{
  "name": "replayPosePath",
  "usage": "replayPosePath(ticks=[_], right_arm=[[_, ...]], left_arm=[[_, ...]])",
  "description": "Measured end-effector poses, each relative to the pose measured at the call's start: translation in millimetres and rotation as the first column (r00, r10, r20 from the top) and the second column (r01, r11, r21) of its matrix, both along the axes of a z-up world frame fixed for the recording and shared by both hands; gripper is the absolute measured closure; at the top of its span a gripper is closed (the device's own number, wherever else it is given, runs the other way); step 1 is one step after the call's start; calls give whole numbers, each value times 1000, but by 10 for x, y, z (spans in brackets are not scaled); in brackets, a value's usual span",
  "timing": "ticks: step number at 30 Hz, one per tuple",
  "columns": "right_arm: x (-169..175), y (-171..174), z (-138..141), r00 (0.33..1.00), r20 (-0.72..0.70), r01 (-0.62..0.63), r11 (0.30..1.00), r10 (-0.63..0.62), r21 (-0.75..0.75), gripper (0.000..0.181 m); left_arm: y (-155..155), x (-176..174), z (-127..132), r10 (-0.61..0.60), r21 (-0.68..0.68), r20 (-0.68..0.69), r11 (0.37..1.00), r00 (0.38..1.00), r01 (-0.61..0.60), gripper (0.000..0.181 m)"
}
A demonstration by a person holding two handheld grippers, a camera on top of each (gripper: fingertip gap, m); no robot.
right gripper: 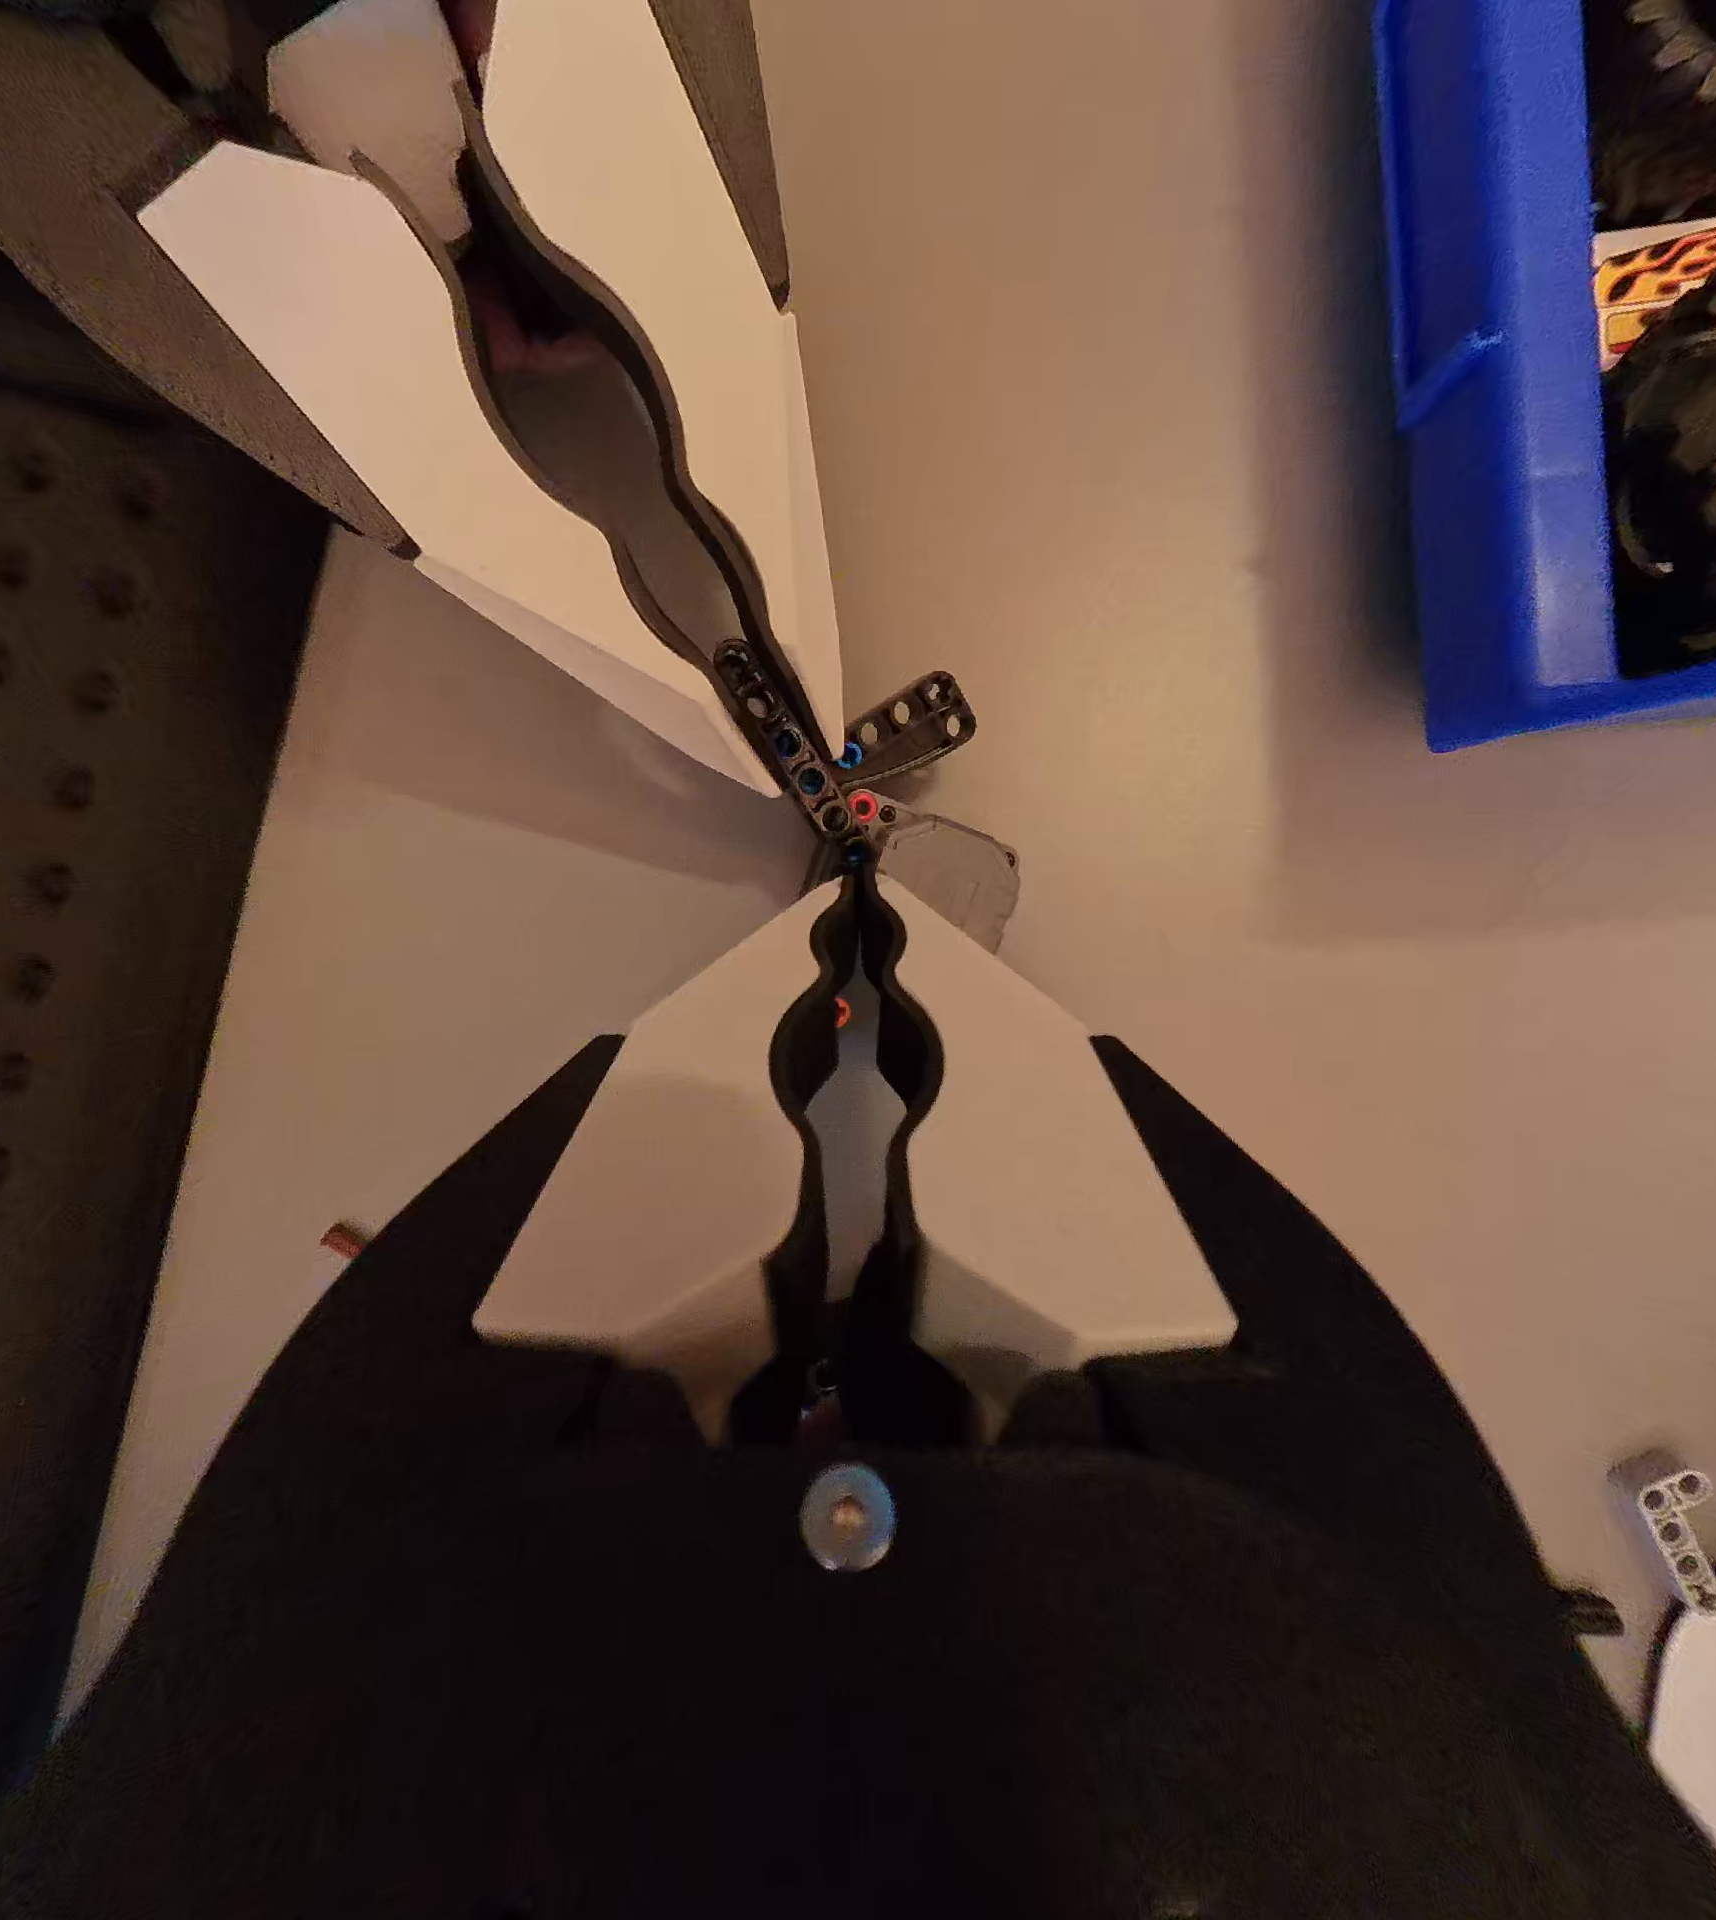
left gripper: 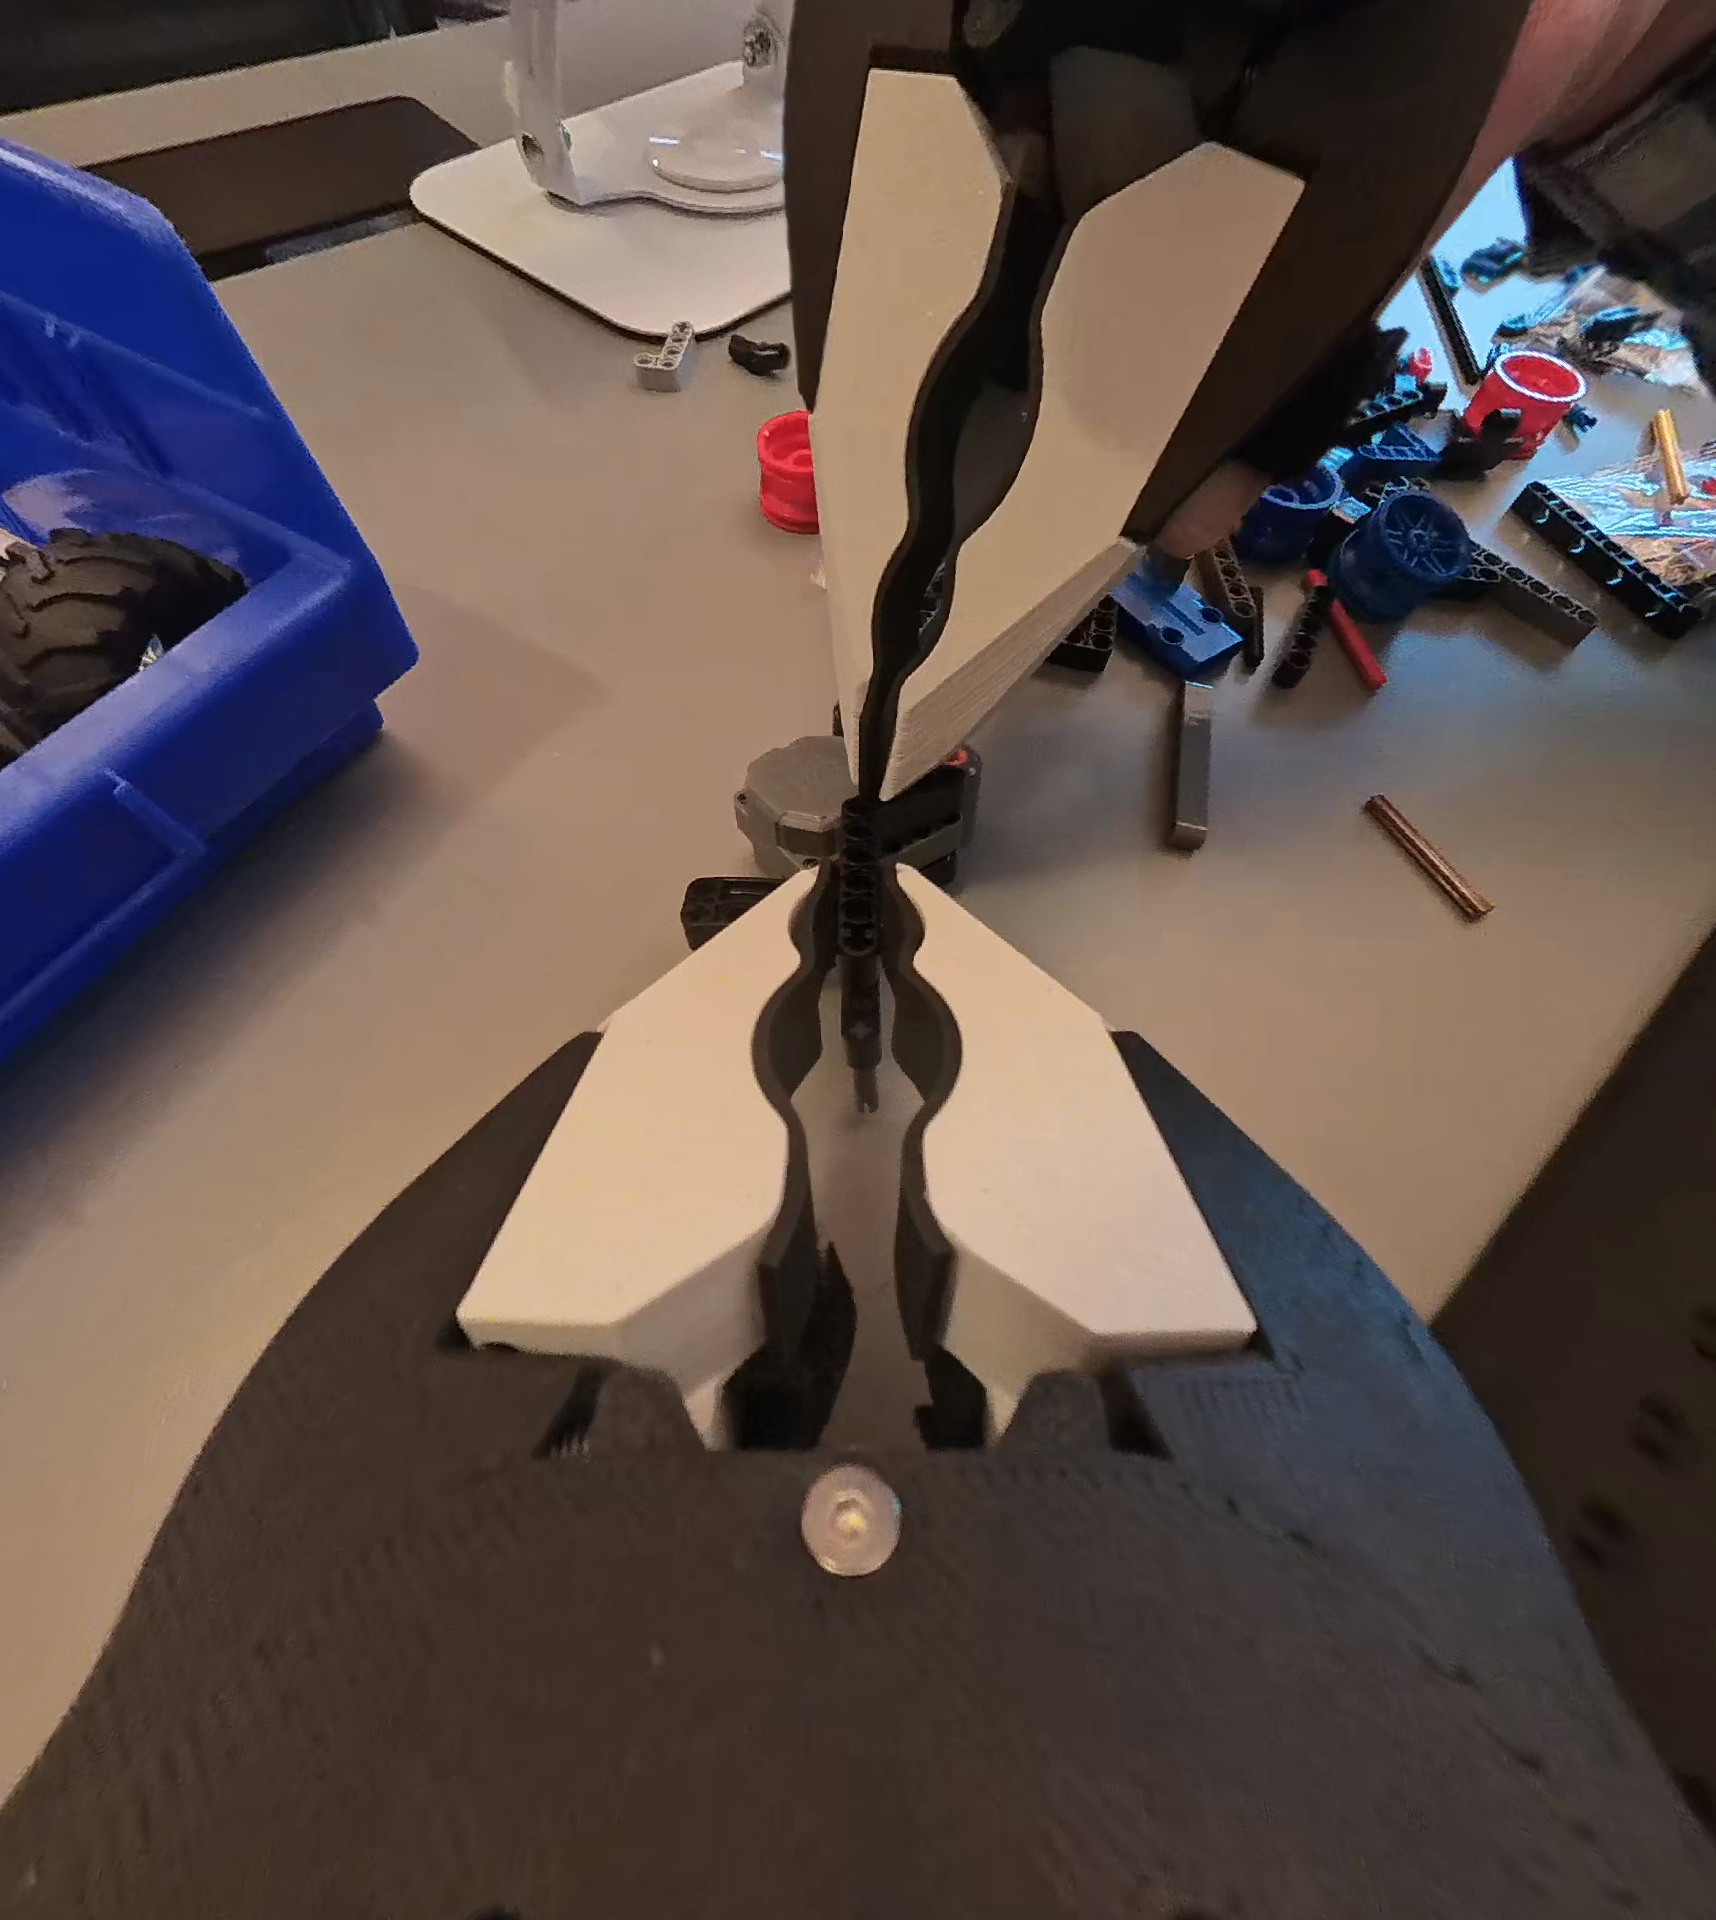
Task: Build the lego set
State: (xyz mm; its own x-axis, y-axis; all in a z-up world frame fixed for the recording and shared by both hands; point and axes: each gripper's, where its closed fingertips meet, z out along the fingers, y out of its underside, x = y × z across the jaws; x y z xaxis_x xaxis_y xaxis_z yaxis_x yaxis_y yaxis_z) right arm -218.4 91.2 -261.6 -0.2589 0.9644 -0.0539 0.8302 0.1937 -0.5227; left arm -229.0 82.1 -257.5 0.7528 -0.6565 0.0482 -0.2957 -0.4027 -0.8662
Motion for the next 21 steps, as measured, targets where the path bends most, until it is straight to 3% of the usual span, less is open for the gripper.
replayPosePath(ticks=[12, 21], right_arm=[[-11, -6, -35, 977, 207, -74, 990, 48, 119, 181], [-14, -7, -46, 961, 271, -104, 981, 57, 164, 181]], left_arm=[[-11, -10, 1, 26, -30, 56, 999, 998, -25, 176], [-14, -13, 3, 33, -46, 81, 998, 996, -30, 175]])
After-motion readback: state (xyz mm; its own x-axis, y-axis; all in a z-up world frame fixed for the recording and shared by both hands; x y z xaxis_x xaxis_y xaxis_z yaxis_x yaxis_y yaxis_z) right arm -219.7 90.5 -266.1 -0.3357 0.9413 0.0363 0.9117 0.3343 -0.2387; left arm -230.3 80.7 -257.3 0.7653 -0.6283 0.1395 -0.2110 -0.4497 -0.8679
